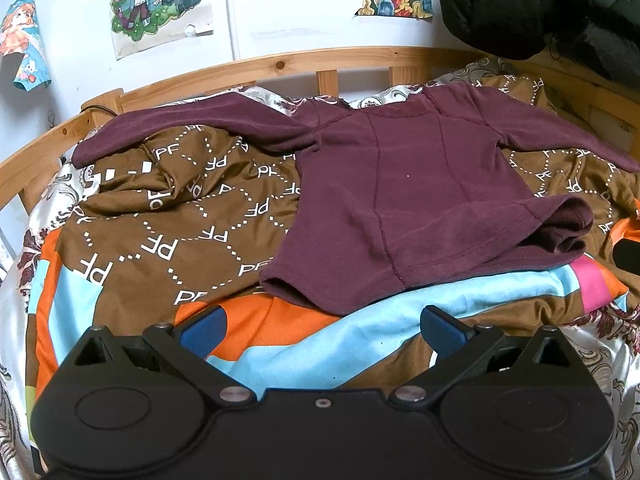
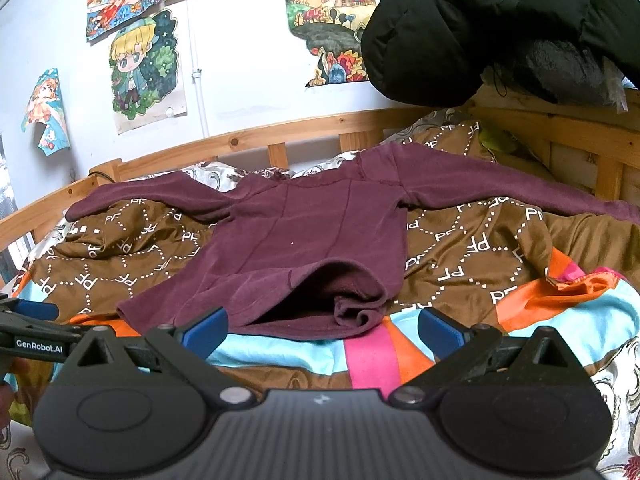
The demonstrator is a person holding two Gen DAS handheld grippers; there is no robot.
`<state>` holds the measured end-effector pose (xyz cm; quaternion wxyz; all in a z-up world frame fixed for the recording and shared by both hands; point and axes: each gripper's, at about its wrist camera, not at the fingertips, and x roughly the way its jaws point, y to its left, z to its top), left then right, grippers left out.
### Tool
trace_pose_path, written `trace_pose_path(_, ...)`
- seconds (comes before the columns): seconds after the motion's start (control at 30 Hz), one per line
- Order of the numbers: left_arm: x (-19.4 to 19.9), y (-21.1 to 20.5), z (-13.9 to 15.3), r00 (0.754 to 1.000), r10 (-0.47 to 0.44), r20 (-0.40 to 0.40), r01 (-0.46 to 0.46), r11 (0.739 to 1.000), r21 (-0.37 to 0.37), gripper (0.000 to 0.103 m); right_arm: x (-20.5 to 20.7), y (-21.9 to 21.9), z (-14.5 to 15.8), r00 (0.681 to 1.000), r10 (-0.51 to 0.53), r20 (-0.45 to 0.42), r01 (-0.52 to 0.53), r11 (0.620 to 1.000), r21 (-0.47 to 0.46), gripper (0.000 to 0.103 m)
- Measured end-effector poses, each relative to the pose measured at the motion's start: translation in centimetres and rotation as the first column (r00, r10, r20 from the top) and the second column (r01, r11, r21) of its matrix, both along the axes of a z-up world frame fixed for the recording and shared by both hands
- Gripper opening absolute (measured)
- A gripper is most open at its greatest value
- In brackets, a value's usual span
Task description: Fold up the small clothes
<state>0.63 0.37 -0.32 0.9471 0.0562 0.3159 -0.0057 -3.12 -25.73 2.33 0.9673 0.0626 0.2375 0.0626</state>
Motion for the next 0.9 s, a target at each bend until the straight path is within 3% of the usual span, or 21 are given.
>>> trace_pose_path(0.63, 0.8, -0.5, -0.2, 0.999, -0.01, -0.032, 0.01, 1.0, 0.007, 0.102, 0.2, -0.1, 0.0, 1.0, -0.003, -0.028, 0.003, 1.0, 0.005, 0.103)
trace_pose_path(0.77, 1.9, -0.6, -0.1, 0.999, -0.018, -0.041, 0.02, 0.999, 0.03, 0.102, 0.7, -0.5, 0.3, 0.999, 0.004, -0.036, -0.004, 1.0, 0.014, 0.103)
trace_pose_path(0.9, 4.4, -0.2, 0.7, 0.995, -0.041, -0.095, 0.041, 0.999, 0.001, 0.102, 1.2, -1.7, 1.2, 1.0, -0.003, -0.004, 0.004, 0.999, 0.035, 0.103)
